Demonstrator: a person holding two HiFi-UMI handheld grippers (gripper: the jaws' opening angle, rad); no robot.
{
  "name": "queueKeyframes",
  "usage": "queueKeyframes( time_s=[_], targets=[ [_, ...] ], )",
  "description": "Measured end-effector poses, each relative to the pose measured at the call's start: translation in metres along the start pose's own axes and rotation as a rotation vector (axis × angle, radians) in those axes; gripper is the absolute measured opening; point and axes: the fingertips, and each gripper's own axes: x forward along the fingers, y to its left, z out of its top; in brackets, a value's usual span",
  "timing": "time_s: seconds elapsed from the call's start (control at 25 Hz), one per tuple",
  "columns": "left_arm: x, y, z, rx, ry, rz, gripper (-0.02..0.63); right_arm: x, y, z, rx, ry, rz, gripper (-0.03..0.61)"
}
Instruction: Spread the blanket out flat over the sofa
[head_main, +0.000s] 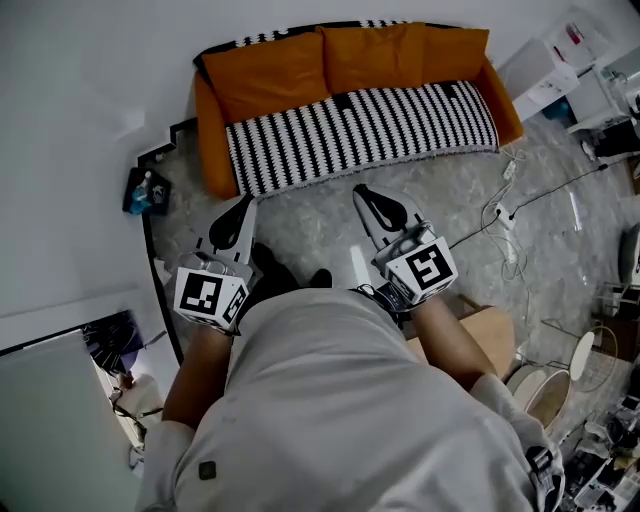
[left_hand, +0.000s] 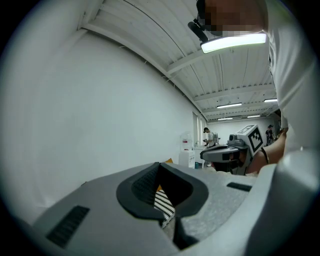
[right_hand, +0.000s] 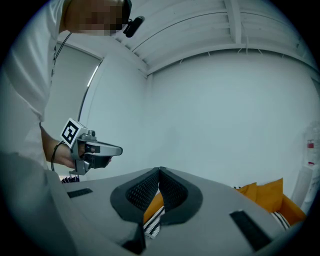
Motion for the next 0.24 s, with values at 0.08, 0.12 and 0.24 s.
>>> queueKeyframes(
  time_s=[0.08,0.12,0.24],
  targets=[
    [-0.0015,0.0007,-0.0018,-0.004,0.0,0.004,0.009,0.0007,-0.0001,-0.0006,-0.002,0.003,0.004,0.028],
    [-0.0023,0.0014,-0.0027,-0.006,0.0,0.007,0.009,0.0009,-0.0002,-0.0011,-0.001,0.004,0.004,0.028],
    [-0.0041,0.0037,-0.0045,-0.011,-0.003,0.01,0.009,0.0008,-0.0007,-0.003,0.001,0.005,0.0,0.028]
  ],
)
